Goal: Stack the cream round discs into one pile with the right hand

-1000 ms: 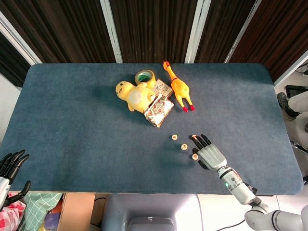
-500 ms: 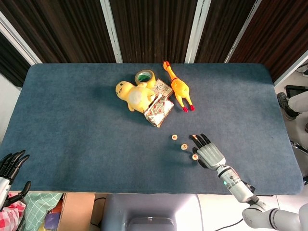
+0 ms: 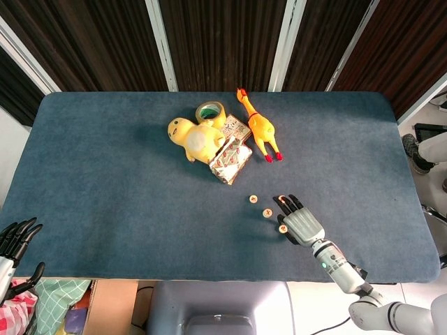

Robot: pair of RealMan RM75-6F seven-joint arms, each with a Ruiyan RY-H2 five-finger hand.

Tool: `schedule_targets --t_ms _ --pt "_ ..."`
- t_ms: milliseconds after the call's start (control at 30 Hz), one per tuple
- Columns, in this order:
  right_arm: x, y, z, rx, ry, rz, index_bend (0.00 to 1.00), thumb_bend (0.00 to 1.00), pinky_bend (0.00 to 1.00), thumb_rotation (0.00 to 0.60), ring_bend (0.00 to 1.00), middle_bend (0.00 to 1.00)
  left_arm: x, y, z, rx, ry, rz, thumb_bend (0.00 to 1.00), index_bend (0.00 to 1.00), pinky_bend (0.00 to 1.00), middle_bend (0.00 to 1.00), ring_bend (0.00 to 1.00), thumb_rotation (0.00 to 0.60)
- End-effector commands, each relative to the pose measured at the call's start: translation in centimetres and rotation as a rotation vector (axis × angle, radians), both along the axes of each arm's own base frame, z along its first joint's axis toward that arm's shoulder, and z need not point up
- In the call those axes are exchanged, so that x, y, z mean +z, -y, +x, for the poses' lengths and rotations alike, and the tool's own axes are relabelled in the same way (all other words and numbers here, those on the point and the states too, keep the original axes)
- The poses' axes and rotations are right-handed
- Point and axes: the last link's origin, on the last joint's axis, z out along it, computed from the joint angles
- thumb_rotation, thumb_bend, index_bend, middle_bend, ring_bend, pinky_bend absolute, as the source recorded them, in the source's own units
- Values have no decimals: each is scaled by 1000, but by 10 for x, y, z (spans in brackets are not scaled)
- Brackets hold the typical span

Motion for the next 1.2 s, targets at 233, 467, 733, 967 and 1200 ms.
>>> schedule_targets --t_ms 233,467,733,967,1200 --pt "10 1 9 23 52 -40 618 479 0 600 0 17 0 0 1 -3 0 -1 442 0 74 0 0 600" --pt "16 18 25 18 99 -67 617 480 0 600 0 17 -1 0 0 0 -2 0 442 0 74 0 0 600" --pt "6 37 41 -9 103 -66 617 480 0 600 0 17 -1 0 1 -1 -6 1 442 0 74 0 0 600" --pt "-4 43 45 -22 87 -56 614 480 0 600 0 17 0 0 0 3 -2 3 442 0 74 0 0 600" --pt "-10 45 46 -32 75 -56 608 479 0 600 0 17 0 0 0 3 0 3 442 0 74 0 0 600"
